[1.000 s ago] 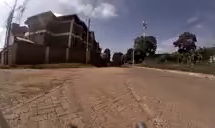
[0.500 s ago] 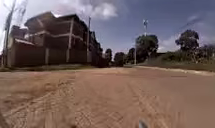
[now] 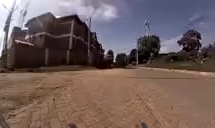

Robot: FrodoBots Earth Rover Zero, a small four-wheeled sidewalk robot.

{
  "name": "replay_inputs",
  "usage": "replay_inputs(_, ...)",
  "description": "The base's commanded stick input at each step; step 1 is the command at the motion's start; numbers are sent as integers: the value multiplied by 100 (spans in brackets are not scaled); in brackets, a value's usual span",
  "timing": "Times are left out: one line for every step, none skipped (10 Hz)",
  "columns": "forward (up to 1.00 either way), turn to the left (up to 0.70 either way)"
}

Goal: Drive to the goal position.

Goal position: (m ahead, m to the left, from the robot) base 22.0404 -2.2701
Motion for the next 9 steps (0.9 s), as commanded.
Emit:
replay_inputs(100, 0)
replay_inputs(100, 0)
replay_inputs(100, -10)
replay_inputs(100, -23)
replay_inputs(100, -24)
replay_inputs(100, -17)
replay_inputs(100, 0)
replay_inputs(100, 0)
replay_inputs(100, 0)
